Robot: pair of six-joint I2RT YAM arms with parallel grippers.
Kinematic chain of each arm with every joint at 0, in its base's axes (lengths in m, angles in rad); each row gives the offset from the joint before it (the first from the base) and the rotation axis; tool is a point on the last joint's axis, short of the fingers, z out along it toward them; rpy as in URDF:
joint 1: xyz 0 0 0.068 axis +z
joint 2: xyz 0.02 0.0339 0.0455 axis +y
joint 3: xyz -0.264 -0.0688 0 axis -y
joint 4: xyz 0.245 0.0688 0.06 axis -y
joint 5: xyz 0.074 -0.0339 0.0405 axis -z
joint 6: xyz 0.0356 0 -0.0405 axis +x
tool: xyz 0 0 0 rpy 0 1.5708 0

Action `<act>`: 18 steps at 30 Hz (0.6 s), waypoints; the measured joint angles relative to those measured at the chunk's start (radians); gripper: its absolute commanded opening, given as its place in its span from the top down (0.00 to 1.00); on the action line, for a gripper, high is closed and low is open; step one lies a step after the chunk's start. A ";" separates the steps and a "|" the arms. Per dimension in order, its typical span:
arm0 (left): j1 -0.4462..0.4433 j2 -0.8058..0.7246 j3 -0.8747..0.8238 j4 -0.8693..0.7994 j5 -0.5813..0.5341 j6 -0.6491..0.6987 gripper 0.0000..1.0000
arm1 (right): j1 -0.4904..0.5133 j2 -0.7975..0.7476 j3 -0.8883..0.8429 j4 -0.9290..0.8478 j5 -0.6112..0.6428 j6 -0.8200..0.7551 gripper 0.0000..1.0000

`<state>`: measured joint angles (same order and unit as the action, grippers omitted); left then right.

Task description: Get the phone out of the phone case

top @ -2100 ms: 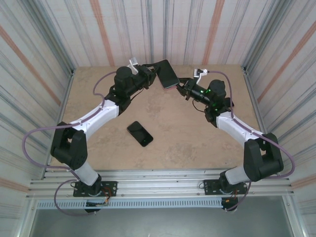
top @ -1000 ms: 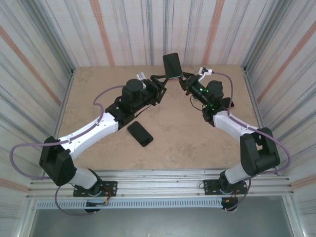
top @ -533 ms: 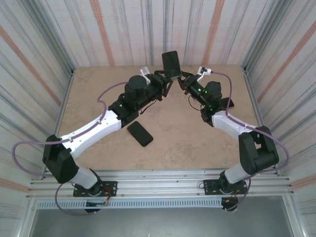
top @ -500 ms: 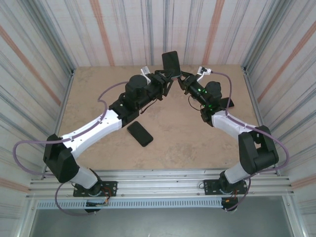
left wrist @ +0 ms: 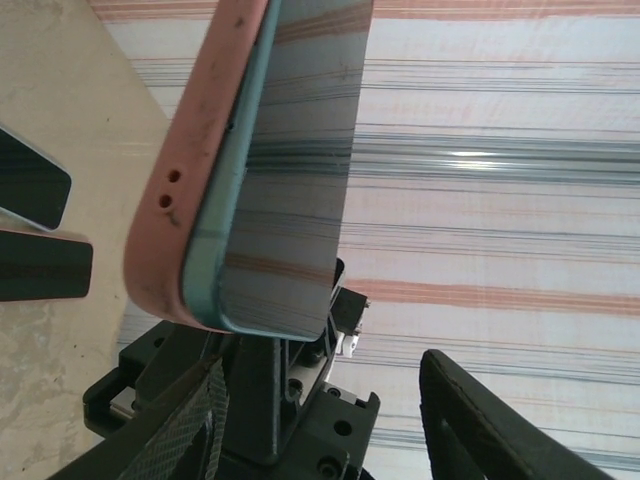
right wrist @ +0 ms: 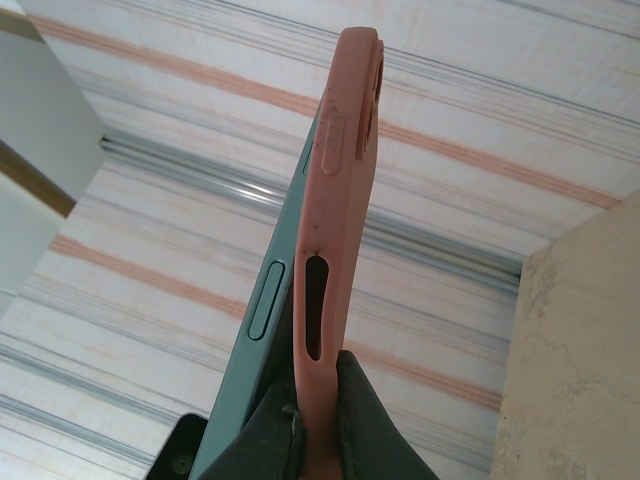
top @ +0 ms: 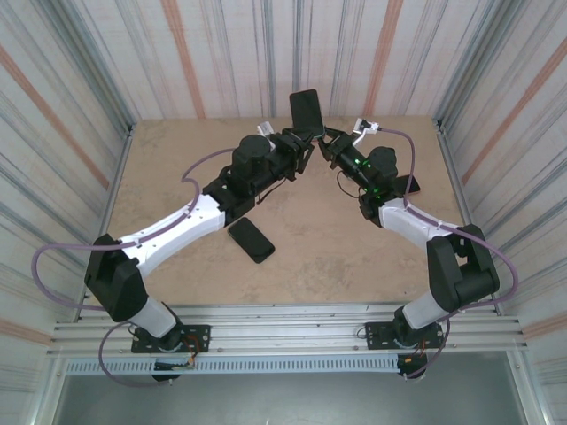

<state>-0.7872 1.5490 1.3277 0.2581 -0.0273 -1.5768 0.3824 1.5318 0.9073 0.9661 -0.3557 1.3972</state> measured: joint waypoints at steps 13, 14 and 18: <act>0.002 0.011 0.004 0.035 0.000 -0.018 0.49 | 0.012 0.002 0.000 0.015 -0.004 -0.021 1.00; 0.002 0.015 0.004 0.035 0.000 -0.019 0.49 | 0.012 0.002 0.000 0.016 -0.004 -0.021 1.00; 0.002 0.024 0.003 0.044 -0.002 -0.021 0.49 | 0.013 0.002 0.000 0.018 -0.003 -0.022 1.00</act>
<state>-0.7849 1.5726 1.3312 0.3023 -0.0288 -1.5982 0.3954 1.5333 0.9073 0.9840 -0.3588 1.3754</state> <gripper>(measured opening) 0.511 0.100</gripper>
